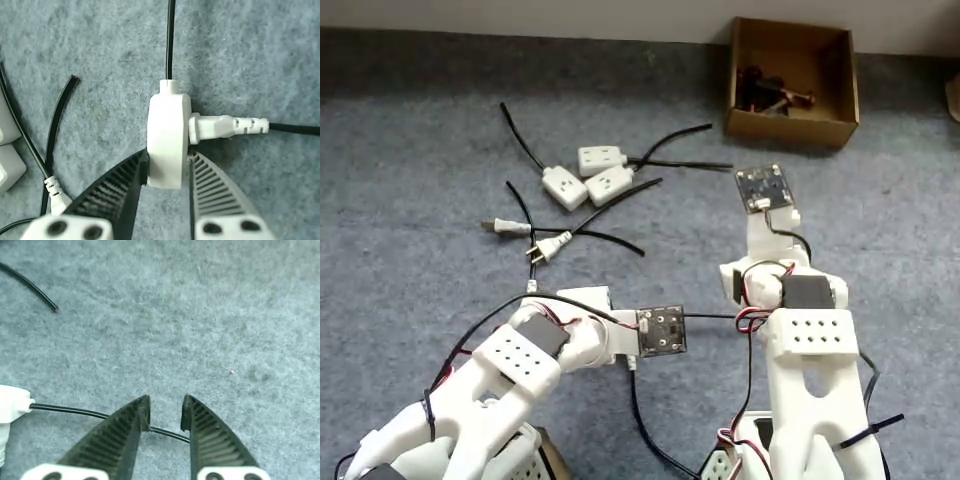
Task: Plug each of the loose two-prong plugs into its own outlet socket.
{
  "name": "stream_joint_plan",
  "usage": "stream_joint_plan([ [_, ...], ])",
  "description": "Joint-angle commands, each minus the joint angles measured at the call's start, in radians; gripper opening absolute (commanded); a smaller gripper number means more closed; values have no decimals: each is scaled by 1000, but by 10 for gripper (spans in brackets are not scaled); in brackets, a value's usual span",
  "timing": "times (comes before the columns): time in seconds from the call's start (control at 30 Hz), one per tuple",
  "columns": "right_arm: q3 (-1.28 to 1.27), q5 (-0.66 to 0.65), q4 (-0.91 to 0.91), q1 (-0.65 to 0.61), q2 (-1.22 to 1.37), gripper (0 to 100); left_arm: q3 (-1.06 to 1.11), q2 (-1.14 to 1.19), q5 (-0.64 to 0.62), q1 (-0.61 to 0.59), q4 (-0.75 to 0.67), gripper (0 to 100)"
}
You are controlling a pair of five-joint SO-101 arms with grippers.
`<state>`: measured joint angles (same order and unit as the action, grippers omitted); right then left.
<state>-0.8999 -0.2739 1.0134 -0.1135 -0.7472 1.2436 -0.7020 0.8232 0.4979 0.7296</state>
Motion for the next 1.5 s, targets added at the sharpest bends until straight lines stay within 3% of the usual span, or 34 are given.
stream_joint_plan([
  [0.0, 5, -15, -15, 8, -36, 109, -16, 1, -46, -16, -15, 7],
  [0.13, 5, -15, -15, 8, -36, 109, -24, -4, -81, -27, -20, 7],
  [0.5, 5, -15, -16, 8, -36, 109, -65, -4, -133, -239, -31, 7],
  [0.93, 5, -15, -18, 8, -36, 109, -85, -5, -431, -449, -157, 6],
  [1.13, 4, -15, -18, 8, -36, 109, -156, -5, -512, -573, -152, 6],
  [1.47, 4, -15, -16, 8, -36, 109, -246, 1, -537, -845, -158, 6],
])
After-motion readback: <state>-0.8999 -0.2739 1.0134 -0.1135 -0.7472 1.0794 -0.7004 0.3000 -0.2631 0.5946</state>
